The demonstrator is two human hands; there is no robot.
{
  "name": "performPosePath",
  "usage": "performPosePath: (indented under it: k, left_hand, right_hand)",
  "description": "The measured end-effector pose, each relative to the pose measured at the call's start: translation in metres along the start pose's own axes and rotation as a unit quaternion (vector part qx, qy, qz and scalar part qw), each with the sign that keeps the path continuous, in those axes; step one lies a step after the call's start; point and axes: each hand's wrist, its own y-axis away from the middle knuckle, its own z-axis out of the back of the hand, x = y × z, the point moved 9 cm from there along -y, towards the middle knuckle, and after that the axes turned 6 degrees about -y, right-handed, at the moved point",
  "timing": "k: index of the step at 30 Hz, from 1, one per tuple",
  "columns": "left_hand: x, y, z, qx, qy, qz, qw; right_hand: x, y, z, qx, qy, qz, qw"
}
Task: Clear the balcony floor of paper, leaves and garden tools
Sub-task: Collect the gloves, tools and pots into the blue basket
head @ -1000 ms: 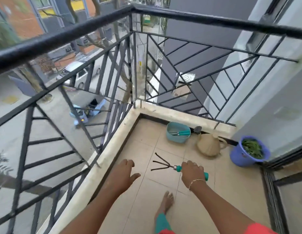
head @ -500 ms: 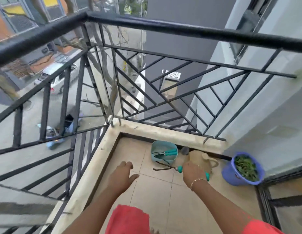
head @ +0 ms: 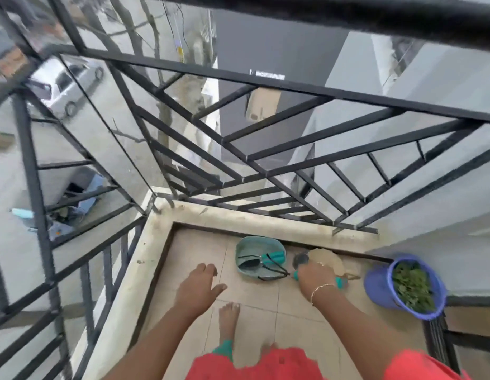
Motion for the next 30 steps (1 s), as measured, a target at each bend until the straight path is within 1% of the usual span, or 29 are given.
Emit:
performPosePath:
  k: [4, 7, 10, 14, 17, 20, 25, 30]
  left_hand:
    - [-0.009, -0.059, -0.024, 0.016, 0.024, 0.011, 1.0]
    - [-0.013, -0.108, -0.067, 0.022, 0.048, 0.026, 0.998]
    - [-0.009, -0.158, -0.124, 0.033, 0.057, 0.044, 0.997]
    - [0.004, -0.222, -0.203, 0.08, 0.003, 0.041, 0.996]
    - [0.017, -0.264, -0.244, 0.086, -0.039, 0.032, 0.995]
    - [0.029, -0.298, -0.28, 0.094, -0.059, 0.02, 0.994]
    - [0.042, -0.324, -0.322, 0.108, -0.07, 0.01, 0.992]
    - [0.044, -0.326, -0.332, 0.119, -0.083, -0.006, 0.989]
  right_hand:
    - [0.01, -0.067, -0.017, 0.041, 0.029, 0.037, 0.998]
    - [0.022, -0.133, -0.046, 0.052, 0.047, 0.066, 0.995]
    - [0.031, -0.205, -0.082, 0.054, 0.048, 0.068, 0.995]
    - [0.044, -0.296, -0.143, 0.07, 0.049, 0.076, 0.993]
    - [0.056, -0.355, -0.188, 0.07, 0.064, 0.088, 0.992]
    - [0.069, -0.405, -0.231, 0.069, 0.092, 0.125, 0.985]
    - [0.076, -0.451, -0.266, 0.052, 0.104, 0.173, 0.978]
    - [0.067, -0.464, -0.277, 0.056, 0.075, 0.157, 0.983]
